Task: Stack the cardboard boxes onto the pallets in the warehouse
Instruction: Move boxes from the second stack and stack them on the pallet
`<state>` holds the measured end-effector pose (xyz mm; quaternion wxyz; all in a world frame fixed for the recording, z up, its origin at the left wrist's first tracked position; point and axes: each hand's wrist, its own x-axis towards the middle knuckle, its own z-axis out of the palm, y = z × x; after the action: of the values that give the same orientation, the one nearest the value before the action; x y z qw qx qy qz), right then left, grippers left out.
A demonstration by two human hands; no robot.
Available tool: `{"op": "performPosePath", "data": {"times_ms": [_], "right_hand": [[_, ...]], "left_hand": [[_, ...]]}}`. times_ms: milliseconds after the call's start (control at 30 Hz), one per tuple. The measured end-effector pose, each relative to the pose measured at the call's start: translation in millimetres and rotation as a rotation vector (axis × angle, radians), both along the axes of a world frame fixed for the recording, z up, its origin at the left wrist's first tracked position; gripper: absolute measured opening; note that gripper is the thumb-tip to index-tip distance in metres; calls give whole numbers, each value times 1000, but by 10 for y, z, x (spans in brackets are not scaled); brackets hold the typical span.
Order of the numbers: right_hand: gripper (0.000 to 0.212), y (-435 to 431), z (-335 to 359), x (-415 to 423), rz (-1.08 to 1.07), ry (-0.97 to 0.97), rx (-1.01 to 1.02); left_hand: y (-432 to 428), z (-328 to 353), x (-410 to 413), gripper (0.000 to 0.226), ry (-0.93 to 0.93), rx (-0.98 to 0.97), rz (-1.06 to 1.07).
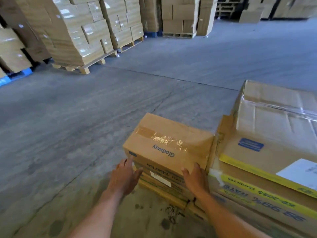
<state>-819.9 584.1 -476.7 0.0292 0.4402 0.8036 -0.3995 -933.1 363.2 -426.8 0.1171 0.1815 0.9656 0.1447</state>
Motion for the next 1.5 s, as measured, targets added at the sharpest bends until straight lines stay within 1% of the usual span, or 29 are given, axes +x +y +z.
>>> {"op": "performPosePath", "data": {"times_ms": [167,267,333,433,533,633,700,767,867,900,1000,1033,1100,1167,1200,1300,1367,1433,1500], "right_hand": [[66,-64,-357,-273,-198,-127,-7],[60,-122,-576,-450,-353,-172,23],[59,-162,-683,-562,-453,-194,40],[62,-236,-786,-721,-545,-226,62],[78,-263,-815,-795,-640,-218,76],[96,-225,-853,-784,-686,-209,113],[106,-183,-891,-800,-729,-201,94],[109,-172,-888,-833,-765,-212,84],[97,-184,-920,-853,-816,-210,31],[96,-186,-939,-848,-853,-167,-17],[105,-207,-1037,-782,-965,-7,-153],[105,-216,-1072,-760,-982,23,-175],[98,-215,-1124,-726,-995,66,-183],[87,-185,-1139,-749,-985,106,-165],[83,-174,-1141,-762,-980,127,-159],[79,-122,-1066,-821,-945,156,-121],[78,-87,-931,-894,-900,171,-112],[83,-27,-766,-988,-820,167,-117],[87,56,-557,-1114,-750,194,-126]], "left_hand": [[-3,-497,-830,78,-162,35,28],[39,-823,-1301,90,-237,100,56],[83,-977,-1543,97,-276,107,95],[147,-1180,-1837,102,-336,128,176],[169,-1404,-2075,104,-405,200,173],[178,-1539,-2285,107,-415,231,128],[187,-1608,-2477,107,-420,267,118],[182,-1632,-2666,106,-454,317,140],[170,-1638,-2869,104,-513,346,145],[168,-1658,-2924,101,-540,356,141],[167,-1755,-3095,85,-603,432,159],[182,-1777,-3138,87,-626,473,162],[216,-1846,-3188,93,-654,525,144],[272,-1900,-3181,83,-701,599,152],[298,-1932,-3179,81,-742,637,169],[273,-1913,-3195,76,-861,726,245],[116,-1847,-3226,68,-897,763,306],[-116,-1698,-3196,56,-903,805,364],[-362,-1504,-3130,53,-886,863,415]]}}
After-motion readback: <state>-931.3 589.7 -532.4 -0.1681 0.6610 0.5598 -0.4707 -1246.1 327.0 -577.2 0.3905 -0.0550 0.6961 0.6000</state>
